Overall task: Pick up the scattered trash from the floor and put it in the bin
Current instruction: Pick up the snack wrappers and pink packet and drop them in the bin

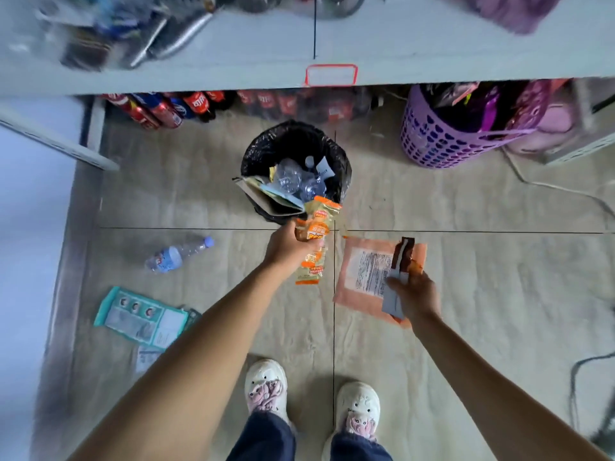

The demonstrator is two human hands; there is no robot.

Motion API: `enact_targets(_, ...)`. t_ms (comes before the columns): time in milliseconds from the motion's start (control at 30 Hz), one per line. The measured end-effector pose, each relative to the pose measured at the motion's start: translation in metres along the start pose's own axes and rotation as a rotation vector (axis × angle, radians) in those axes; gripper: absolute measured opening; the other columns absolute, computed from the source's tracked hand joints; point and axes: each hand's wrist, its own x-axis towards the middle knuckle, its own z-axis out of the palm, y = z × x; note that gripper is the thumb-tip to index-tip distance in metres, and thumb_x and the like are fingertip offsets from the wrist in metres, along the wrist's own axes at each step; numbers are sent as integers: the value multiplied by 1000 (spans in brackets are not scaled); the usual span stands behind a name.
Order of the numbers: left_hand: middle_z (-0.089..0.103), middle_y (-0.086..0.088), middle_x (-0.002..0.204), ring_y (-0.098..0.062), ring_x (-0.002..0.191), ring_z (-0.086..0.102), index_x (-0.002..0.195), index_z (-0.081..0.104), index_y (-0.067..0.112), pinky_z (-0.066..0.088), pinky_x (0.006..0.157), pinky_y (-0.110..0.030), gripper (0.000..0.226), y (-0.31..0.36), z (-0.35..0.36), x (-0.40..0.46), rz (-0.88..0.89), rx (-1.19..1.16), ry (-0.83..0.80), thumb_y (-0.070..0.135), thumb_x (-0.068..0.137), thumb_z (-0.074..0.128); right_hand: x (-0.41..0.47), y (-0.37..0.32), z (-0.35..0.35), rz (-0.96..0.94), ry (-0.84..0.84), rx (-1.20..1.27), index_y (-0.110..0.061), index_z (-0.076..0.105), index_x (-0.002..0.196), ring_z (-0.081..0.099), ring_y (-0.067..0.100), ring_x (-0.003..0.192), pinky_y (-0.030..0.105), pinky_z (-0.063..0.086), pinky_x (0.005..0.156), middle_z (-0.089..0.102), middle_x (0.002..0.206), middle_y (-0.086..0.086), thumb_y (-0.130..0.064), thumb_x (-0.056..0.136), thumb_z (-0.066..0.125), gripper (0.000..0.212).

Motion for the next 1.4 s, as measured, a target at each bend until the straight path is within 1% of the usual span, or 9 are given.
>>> enact_targets(167,71,-9,106,-25,92,68,111,63,9,56,80,-34,44,33,-45,26,-25,-74,120,29,75,78,-2,-103,-9,-32,-103,466,-4,54,119,65,30,102,51,55,87,65,120,19,-2,83,68,39)
enact_targets(333,65,-6,90,-24,84,63,92,64,11,47,68,-31,33,40,-77,79,-72,17,150,38,76,75,25,-183,17,30,-312,733,-8,42,120,66,25,90,41,58,50,64,106,7,3,86,61,41)
enact_targets(433,71,-14,100,-29,94,67,102,69,6,47,70,-32,39,40,-96,115,-89,33,117,37,79,74,53,-213,49,50,-343,617,-4,37,127,63,34,108,60,55,78,61,124,15,-1,85,65,50)
enact_targets(500,71,-17,109,-32,100,67,107,69,4,47,73,-33,42,40,-108,139,-89,98,113,38,82,70,71,-229,73,14,-300,486,-4,35,130,61,33,114,56,50,94,58,130,16,-6,82,70,60)
enact_targets(733,68,-17,119,-33,106,64,118,63,5,49,82,-33,37,40,-124,202,-38,442,8,26,88,63,104,-251,132,-200,-27,-104,-10,4,152,51,34,123,40,43,101,35,148,18,-25,75,77,107)
enact_targets(867,54,-25,135,-37,120,56,145,27,-8,47,92,-38,63,44,-114,213,-8,594,-44,23,96,51,116,-252,138,-308,71,-425,-14,37,143,49,32,123,41,49,92,35,142,11,-34,76,70,77)
enact_targets(967,58,-23,131,-37,117,58,141,36,-5,48,90,-38,63,43,-102,214,54,719,-141,36,95,50,123,-250,137,-345,44,-608,-18,59,125,42,28,124,39,48,94,42,136,8,-37,81,58,49)
enact_targets(1267,41,-13,150,-35,134,43,152,18,18,34,107,-44,67,44,-93,213,189,793,-223,54,95,27,121,-245,127,-271,-178,-575,-8,65,108,46,35,122,44,40,103,56,127,21,-30,94,28,45)
enact_targets(1400,43,-12,150,-34,129,49,153,14,17,43,100,-42,79,53,-96,213,249,704,-99,56,90,41,119,-246,124,-331,8,-384,-9,65,87,53,31,108,40,43,91,60,110,20,-19,92,33,35)
